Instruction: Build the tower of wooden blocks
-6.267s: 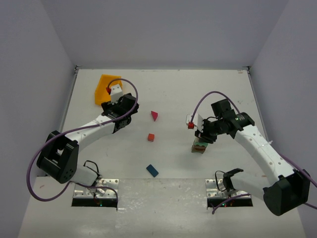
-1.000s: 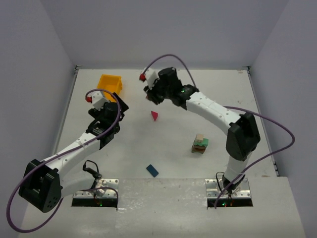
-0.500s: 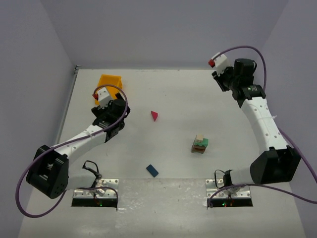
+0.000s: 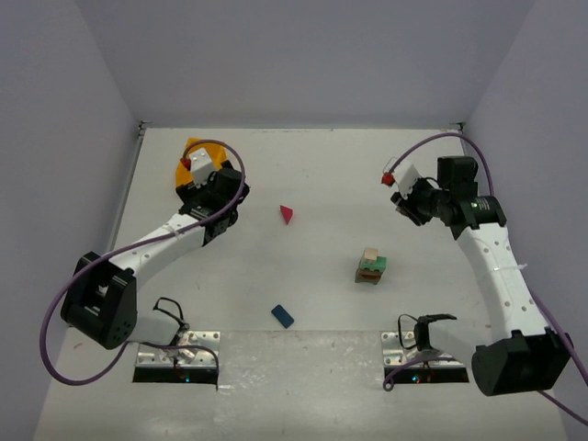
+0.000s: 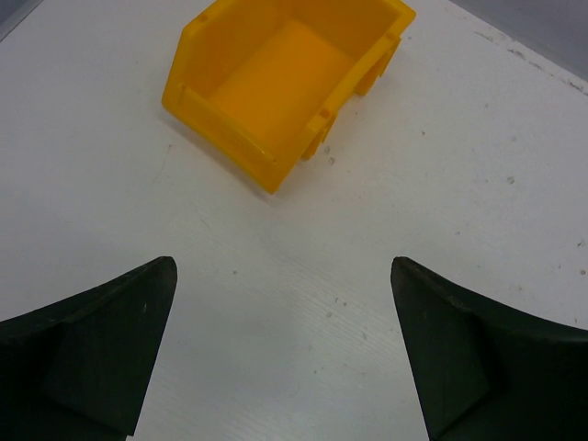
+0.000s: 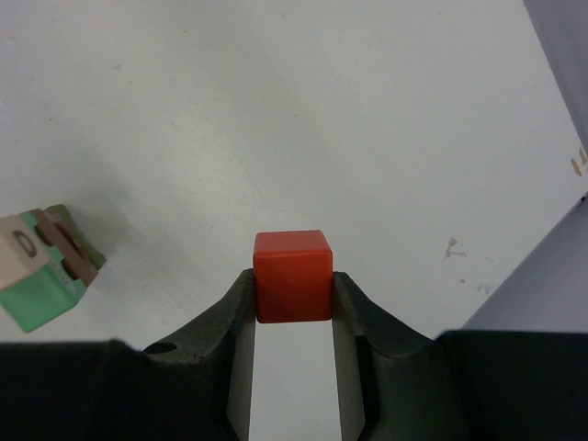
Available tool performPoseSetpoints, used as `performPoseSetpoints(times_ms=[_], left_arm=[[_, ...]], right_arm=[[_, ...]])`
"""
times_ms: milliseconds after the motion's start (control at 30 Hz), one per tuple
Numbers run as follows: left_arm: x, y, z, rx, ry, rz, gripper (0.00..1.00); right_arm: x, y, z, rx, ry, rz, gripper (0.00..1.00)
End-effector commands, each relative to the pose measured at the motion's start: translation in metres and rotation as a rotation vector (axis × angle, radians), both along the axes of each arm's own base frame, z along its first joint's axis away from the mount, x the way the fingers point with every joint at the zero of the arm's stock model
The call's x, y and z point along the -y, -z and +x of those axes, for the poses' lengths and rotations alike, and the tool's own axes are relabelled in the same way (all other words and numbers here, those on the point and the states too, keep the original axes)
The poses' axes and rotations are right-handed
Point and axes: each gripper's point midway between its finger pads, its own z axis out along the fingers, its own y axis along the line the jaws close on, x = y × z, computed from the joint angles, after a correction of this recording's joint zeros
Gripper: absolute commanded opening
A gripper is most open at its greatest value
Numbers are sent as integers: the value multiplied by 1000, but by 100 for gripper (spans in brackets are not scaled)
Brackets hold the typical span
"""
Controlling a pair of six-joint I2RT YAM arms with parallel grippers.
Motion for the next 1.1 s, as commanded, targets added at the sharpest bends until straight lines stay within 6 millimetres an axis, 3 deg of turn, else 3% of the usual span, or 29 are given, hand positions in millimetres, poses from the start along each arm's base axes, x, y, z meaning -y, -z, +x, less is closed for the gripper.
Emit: performPoseSetpoints(times_ms=[0,200,500,667,1067], left_arm=[[-6,-19,-7,43,-15,-11,100],[-10,-21,-16,55,-21,-21,100],[-14,-25,-20,63,-36,-22,100],[-14,-24,-21,61,-40,-22,100],[-8,-18,-17,47,-19,-44,100]], right_arm=[[-23,9,-34,-67,-140,73,9],[-28,13,-53,-83,-189,83,14],[-30,27,-74,-120,-267,62,14],[-39,33,-99,-133,-372,83,14],[-45,44,-96,-143,-375,120,16]])
